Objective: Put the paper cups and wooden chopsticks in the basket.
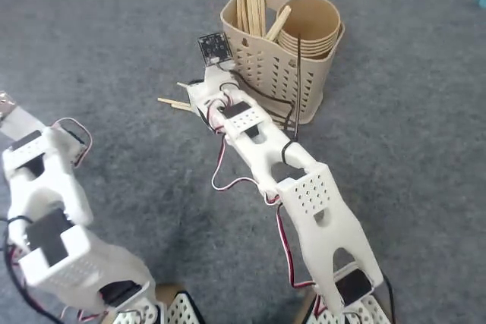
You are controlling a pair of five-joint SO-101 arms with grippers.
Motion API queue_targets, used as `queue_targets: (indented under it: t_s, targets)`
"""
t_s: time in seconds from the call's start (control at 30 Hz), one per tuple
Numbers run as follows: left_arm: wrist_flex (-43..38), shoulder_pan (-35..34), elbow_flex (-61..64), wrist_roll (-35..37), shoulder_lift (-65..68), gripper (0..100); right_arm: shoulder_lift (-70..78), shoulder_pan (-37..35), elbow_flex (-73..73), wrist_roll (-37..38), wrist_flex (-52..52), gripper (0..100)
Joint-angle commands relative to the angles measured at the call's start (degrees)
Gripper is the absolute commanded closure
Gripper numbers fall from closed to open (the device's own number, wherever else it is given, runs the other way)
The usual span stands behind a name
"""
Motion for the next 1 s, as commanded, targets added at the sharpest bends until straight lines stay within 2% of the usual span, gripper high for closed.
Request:
queue_targets:
  t_s: [0.0, 0.13, 0.27, 0.57, 0.73, 0.9, 0.97]
  targets:
    - [-1.3, 0.3, -1.7, 0.4, -0.4, 92, -1.1, -1.1, -7.2, 1.1, 15.3, 97.9]
    - [-1.3, 0.3, -1.7, 0.4, -0.4, 92, -1.2, -3.6, -15.5, 3.1, 33.8, 97.9]
    - [-1.3, 0.3, -1.7, 0.4, -0.4, 92, -1.1, -4.9, -24.5, 1.0, 49.2, 98.0]
    - [-1.3, 0.7, -1.7, 0.4, -0.4, 92, -0.6, -6.8, -36.8, -0.4, 71.2, 99.1]
    - [-1.3, 0.7, -1.7, 0.4, -0.4, 92, -0.4, -7.5, -42.0, -0.5, 70.8, 99.1]
    - [-1.3, 0.6, -1.6, 0.4, -0.4, 92, 2.7, -4.6, -42.9, -8.0, 54.6, 99.0]
    - [-1.2, 0.5, -1.6, 0.4, -0.4, 92, 5.9, -3.3, -42.9, -8.7, 46.9, 99.0]
